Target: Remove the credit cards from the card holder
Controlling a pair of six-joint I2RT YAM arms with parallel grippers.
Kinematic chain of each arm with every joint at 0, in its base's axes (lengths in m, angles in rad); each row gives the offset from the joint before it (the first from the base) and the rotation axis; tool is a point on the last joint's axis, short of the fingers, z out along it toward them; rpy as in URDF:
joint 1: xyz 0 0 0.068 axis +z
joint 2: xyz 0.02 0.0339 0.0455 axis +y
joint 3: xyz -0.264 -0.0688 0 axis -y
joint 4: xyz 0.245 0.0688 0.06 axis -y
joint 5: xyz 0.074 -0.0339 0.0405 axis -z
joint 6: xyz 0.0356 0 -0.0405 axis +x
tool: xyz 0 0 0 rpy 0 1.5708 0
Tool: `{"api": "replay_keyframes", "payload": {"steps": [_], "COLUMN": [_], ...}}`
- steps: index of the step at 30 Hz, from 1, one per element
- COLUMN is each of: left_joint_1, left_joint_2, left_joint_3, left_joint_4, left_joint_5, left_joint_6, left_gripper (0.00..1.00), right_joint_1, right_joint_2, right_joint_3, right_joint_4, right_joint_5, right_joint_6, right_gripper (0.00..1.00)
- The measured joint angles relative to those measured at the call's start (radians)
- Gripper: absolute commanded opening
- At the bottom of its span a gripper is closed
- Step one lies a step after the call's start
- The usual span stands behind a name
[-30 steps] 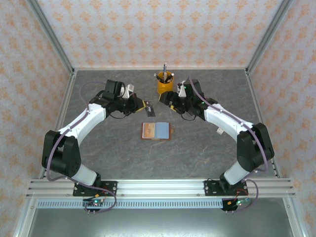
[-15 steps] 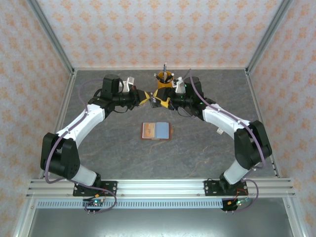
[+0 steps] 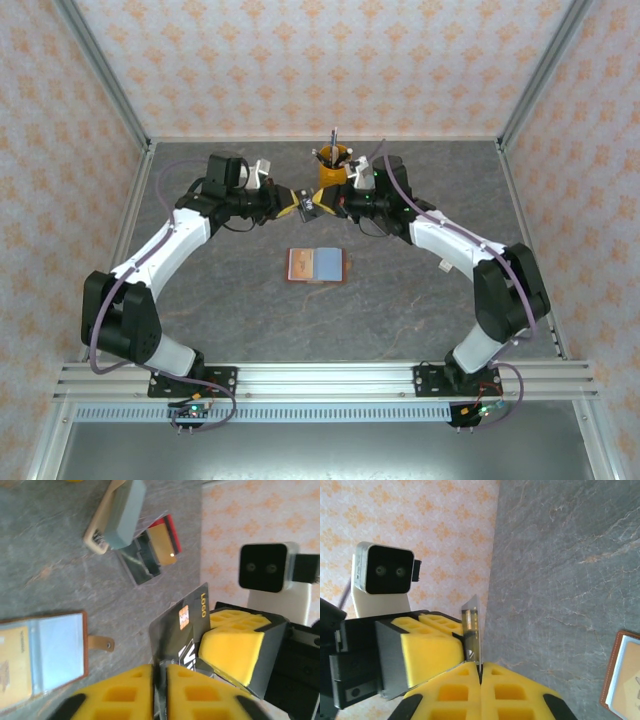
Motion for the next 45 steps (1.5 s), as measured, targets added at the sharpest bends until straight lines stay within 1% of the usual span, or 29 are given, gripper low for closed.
{"api": "replay_keyframes", "payload": {"steps": [3, 6, 11, 15, 16, 18, 20, 24, 28, 30, 36, 41, 45], "left_joint_1": [0.0, 0.002, 0.007, 0.009, 0.009, 0.009, 0.009, 0.009, 0.018, 0.034, 0.06, 0.06, 0.06], "left_joint_2": [0.0, -0.002, -0.032, -0.084, -0.094, -0.12, -0.138, -0.155, -0.155, -0.154, -0.154, -0.149, -0.142], "left_joint_3": [0.06, 0.122, 0.184, 0.187, 0.187, 0.187, 0.185, 0.176, 0.159, 0.151, 0.14, 0.134, 0.134], "left_joint_4": [-0.15, -0.3, -0.501, -0.599, -0.612, -0.631, -0.642, -0.649, -0.649, -0.649, -0.647, -0.645, -0.643], "left_joint_5": [-0.073, -0.197, -0.45, -0.627, -0.657, -0.729, -0.778, -0.843, -0.848, -0.833, -0.79, -0.755, -0.734], "left_joint_6": [0.084, 0.172, 0.294, 0.369, 0.382, 0.409, 0.427, 0.446, 0.447, 0.446, 0.44, 0.441, 0.442], "left_gripper": [0.56, 0.69, 0.85, 0.97, 0.99, 1.0, 1.0, 1.0, 1.0, 1.0, 1.0, 1.0, 1.0], "right_joint_1": [0.0, -0.003, -0.003, -0.005, -0.007, -0.018, -0.046, -0.14, -0.216, -0.244, -0.286, -0.296, -0.296], "right_joint_2": [-0.011, -0.026, -0.087, -0.148, -0.154, -0.156, -0.154, -0.146, -0.121, -0.089, 0.023, 0.125, 0.179], "right_joint_3": [0.01, 0.051, 0.142, 0.173, 0.176, 0.183, 0.183, 0.183, 0.182, 0.183, 0.193, 0.269, 0.306], "right_joint_4": [-0.097, -0.248, -0.493, -0.606, -0.622, -0.65, -0.674, -0.676, -0.647, -0.639, -0.641, -0.661, -0.674], "right_joint_5": [0.055, 0.151, 0.419, 0.641, 0.681, 0.758, 0.791, 0.793, 0.75, 0.715, 0.597, 0.51, 0.467], "right_joint_6": [-0.087, -0.217, -0.491, -0.696, -0.735, -0.819, -0.883, -0.994, -1.065, -1.104, -1.217, -1.287, -1.329], "right_gripper": [0.0, 0.0, 0.0, 0.0, 0.0, 0.0, 0.0, 0.0, 0.0, 0.0, 0.0, 0.0, 0.0]}}
